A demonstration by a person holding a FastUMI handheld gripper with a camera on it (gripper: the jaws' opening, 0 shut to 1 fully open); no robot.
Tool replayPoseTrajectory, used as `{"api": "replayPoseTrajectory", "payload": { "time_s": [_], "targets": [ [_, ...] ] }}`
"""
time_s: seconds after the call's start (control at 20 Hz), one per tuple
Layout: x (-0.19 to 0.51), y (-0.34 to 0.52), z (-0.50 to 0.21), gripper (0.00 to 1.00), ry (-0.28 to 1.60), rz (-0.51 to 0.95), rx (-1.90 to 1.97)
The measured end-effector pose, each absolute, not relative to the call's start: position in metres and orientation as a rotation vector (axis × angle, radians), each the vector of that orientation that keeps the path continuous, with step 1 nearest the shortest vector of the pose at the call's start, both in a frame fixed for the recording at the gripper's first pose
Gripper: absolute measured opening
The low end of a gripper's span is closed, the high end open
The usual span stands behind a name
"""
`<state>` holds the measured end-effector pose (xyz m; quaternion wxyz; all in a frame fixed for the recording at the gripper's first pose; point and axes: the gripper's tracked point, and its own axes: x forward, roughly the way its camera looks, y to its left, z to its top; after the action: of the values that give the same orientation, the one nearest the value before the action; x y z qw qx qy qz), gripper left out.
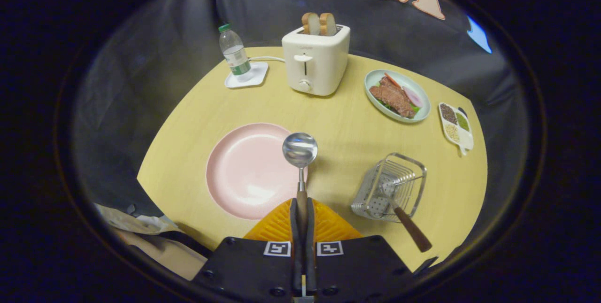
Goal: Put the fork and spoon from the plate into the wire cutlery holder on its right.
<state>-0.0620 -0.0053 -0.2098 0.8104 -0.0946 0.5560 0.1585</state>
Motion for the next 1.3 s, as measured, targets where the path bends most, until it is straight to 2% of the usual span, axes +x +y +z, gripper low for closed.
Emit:
{"api": "replayPoseTrajectory", "payload": {
  "time_s": [0.7,1.3],
  "targets": [
    [-0.049,-0.100,-0.166,0.07,1.259,0.314,-0.357],
    [-0.056,-0.132,-0.185,0.09,1.438,0.334,-0.403]
  ]
}}
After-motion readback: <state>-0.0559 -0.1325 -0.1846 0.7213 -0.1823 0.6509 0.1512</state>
